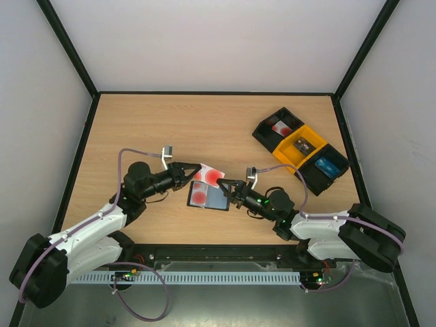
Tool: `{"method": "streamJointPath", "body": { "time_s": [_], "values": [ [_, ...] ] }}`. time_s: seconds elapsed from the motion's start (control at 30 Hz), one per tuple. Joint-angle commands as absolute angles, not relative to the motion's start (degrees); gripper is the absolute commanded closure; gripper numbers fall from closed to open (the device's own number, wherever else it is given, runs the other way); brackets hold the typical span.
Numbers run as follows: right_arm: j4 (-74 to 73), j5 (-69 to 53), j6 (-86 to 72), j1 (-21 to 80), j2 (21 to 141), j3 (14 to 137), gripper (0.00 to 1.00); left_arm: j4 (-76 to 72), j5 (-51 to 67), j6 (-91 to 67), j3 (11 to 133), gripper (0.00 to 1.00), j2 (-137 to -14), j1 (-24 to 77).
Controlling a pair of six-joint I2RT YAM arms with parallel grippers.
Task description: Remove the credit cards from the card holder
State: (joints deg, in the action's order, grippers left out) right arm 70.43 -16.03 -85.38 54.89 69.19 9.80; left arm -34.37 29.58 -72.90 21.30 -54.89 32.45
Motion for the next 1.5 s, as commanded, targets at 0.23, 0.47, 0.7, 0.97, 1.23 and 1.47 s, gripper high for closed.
{"method": "streamJointPath", "body": {
  "time_s": [0.23,0.47,0.7,0.97,1.23,1.47],
  "values": [
    [59.13,-11.75,-78.18,54.52,62.19,12.33,0.98,-19.45,25.75,-62.82,25.42,0.22,-49.89,32.30],
    [35.30,-11.17,-67.19,45.72,54.92,20.13,0.98,-4.77,20.57,-53.58,30.25,0.01,-47.47,32.17],
    [16.96,-14.20,-55.34,32.46,59.49,33.26,0.98,5.10,18.35,-45.92,33.40,0.01,-48.19,32.08],
    [4.50,-7.30,-45.67,20.83,69.29,45.40,0.98,8.02,19.27,-41.58,33.74,0.02,-49.91,31.55],
    [-1.77,-7.08,-41.10,8.92,79.25,53.52,0.98,10.07,16.74,-40.68,33.17,0.03,-51.07,31.54],
    [-6.61,-6.76,-40.12,4.46,90.69,63.02,0.98,7.28,16.87,-42.34,30.67,0.03,-51.33,31.52]
  ]
}}
